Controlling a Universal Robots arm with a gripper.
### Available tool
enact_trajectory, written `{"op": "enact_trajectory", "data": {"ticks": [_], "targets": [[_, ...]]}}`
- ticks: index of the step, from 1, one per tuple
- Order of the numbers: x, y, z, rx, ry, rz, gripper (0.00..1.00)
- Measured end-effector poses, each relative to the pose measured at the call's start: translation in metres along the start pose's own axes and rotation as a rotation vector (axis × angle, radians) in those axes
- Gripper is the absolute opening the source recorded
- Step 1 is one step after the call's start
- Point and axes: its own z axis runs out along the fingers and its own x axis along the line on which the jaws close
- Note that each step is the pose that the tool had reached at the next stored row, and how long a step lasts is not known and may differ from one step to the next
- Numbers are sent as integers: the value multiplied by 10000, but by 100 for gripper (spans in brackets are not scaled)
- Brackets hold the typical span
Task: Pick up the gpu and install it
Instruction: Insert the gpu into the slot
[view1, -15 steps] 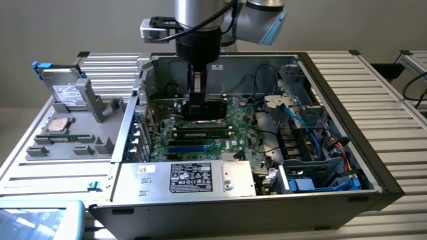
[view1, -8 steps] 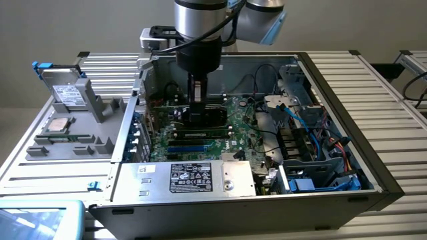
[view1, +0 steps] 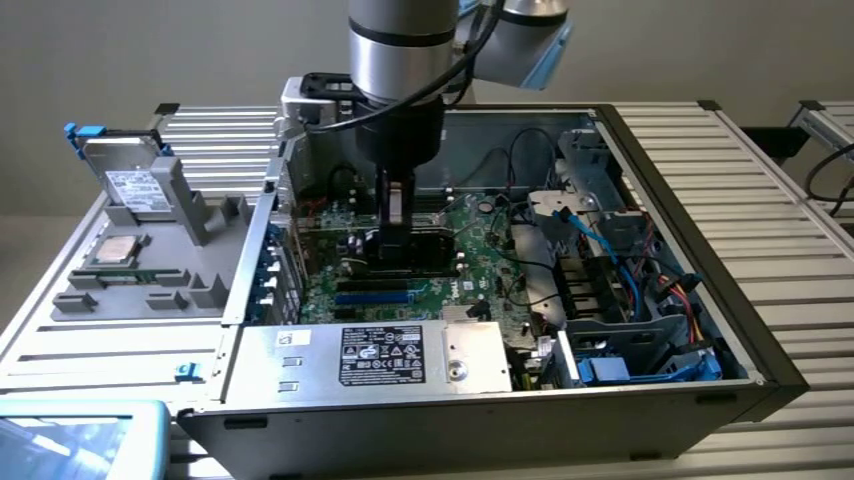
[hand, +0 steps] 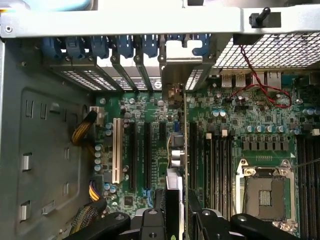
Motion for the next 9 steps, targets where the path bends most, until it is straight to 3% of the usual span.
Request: {"op": "enact_trajectory", "data": {"ticks": [9], "targets": [[-3, -11, 162, -89, 1, 0, 28]]}}
